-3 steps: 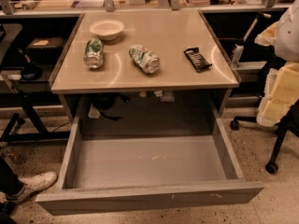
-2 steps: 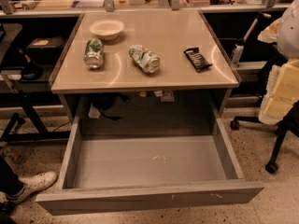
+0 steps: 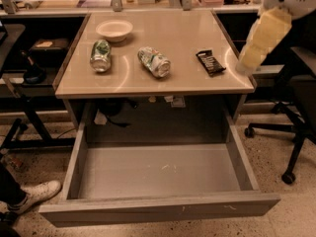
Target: Place 7up can into top drawer
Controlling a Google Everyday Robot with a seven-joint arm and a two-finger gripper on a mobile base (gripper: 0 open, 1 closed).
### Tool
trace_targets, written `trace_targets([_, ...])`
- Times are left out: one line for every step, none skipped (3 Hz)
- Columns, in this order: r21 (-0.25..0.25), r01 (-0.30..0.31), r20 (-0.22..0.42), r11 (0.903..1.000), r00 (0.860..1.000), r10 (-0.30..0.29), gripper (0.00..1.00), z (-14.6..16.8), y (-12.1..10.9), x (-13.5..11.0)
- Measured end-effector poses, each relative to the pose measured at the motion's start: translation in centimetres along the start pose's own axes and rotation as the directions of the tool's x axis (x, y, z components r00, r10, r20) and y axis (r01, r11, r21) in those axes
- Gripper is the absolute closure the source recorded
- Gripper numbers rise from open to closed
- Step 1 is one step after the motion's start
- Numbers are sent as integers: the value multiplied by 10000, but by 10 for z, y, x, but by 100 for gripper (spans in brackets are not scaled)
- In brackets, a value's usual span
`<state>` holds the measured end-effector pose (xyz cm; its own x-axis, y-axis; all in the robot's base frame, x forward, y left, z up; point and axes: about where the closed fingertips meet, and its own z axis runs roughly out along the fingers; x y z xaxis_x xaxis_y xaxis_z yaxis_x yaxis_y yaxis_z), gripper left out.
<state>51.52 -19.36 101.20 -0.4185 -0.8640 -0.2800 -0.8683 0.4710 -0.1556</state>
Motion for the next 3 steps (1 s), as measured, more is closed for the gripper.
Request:
trace_targets([187, -337, 742, 9993, 9967, 323, 0, -9, -33, -41])
trace_targets([764, -340, 1327, 9965, 9909, 236, 0, -26, -45, -54])
trace_targets([764, -340, 1328, 9965, 9909, 236, 0, -26, -45, -54])
